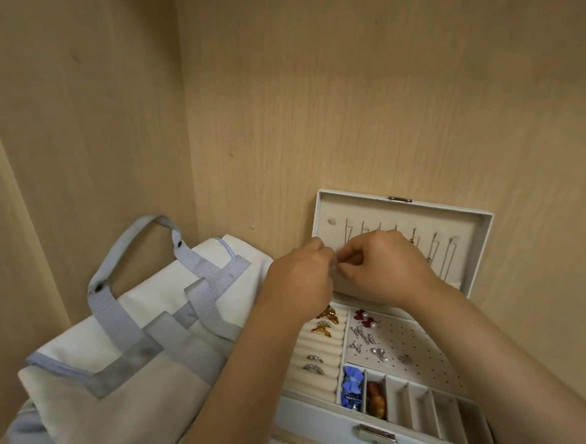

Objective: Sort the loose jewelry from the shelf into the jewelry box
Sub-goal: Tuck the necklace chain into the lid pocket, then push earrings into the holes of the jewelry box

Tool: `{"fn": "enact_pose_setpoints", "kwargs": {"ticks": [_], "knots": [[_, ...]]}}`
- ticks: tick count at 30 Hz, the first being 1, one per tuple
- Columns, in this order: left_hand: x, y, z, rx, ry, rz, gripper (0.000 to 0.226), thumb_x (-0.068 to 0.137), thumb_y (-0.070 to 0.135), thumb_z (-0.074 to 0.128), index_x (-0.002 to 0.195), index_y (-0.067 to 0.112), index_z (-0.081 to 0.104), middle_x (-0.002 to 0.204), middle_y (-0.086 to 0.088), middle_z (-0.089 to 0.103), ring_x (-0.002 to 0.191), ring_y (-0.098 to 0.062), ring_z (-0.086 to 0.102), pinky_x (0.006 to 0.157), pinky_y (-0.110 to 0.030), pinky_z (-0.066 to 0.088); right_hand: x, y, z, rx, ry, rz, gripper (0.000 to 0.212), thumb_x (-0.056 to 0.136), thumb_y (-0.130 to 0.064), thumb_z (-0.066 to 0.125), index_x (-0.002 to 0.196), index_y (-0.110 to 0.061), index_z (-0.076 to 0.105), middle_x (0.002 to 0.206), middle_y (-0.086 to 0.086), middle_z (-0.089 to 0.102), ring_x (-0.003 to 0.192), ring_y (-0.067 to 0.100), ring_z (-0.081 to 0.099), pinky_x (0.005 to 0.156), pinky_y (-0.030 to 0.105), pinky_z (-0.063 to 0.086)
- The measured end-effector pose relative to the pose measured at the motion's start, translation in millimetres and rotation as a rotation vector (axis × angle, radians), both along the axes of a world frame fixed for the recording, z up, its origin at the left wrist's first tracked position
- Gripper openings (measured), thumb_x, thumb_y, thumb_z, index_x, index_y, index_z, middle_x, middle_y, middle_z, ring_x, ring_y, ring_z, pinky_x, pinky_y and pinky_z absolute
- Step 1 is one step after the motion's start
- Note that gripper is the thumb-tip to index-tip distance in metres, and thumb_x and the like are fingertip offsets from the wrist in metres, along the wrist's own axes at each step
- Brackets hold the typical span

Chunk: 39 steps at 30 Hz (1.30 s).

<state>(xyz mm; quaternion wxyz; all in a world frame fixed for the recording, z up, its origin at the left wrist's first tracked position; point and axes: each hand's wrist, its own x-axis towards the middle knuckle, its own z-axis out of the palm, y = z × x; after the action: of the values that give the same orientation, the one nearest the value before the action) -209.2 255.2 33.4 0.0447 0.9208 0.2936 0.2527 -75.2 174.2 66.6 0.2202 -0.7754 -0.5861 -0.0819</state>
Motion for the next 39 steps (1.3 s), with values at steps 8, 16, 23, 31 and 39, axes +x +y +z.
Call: {"fn": "enact_pose_setpoints", "kwargs": {"ticks": [8,16,23,31,39], "knots": [[-1,2,1,-0.003,0.013,0.001,0.028,0.097,0.022,0.051,0.123,0.022,0.061,0.124,0.006,0.052,0.101,-0.019,0.058,0.08,-0.038,0.051,0,5,-9,-0.008,-0.152,-0.015,0.022,0.089,-0.034,0.057,0.1,-0.039,0.075,0.09,-0.011,0.074,0.082,0.013,0.067,0.067,0.031,0.057],[0,-15,22,0.01,0.036,0.058,0.036,0.095,0.041,0.052,0.128,0.03,0.059,0.126,0.009,0.059,0.118,-0.016,0.052,0.09,-0.035,0.048,18,-30,6,0.069,0.175,0.066,0.012,0.086,-0.032,0.07,0.095,-0.035,0.076,0.092,-0.02,0.072,0.09,-0.001,0.065,0.084,0.027,0.054],[27,-75,38,-0.236,0.038,-0.091,0.026,0.093,0.044,0.056,0.117,0.036,0.064,0.107,0.02,0.064,0.097,-0.004,0.059,0.08,-0.026,0.048,65,-122,19,0.093,0.346,0.054,0.006,0.085,-0.023,0.075,0.089,-0.027,0.078,0.084,-0.012,0.072,0.061,-0.011,0.06,0.064,0.01,0.04],[119,-167,22,-0.327,0.118,-0.317,0.019,0.091,0.04,0.06,0.105,0.034,0.07,0.1,0.016,0.068,0.089,-0.004,0.061,0.087,-0.031,0.053,148,-235,-3,0.011,0.409,-0.09,0.011,0.086,-0.014,0.074,0.091,-0.023,0.078,0.084,-0.007,0.07,0.044,-0.001,0.056,0.052,0.012,0.044],[208,-232,-22,-0.472,0.197,-0.421,0.013,0.085,0.036,0.066,0.098,0.034,0.071,0.094,0.016,0.07,0.09,-0.005,0.065,0.091,-0.032,0.053,195,-314,-38,-0.131,0.404,-0.184,0.016,0.086,-0.005,0.07,0.097,-0.014,0.078,0.09,-0.001,0.073,0.047,-0.016,0.053,0.054,0.005,0.04]]}}
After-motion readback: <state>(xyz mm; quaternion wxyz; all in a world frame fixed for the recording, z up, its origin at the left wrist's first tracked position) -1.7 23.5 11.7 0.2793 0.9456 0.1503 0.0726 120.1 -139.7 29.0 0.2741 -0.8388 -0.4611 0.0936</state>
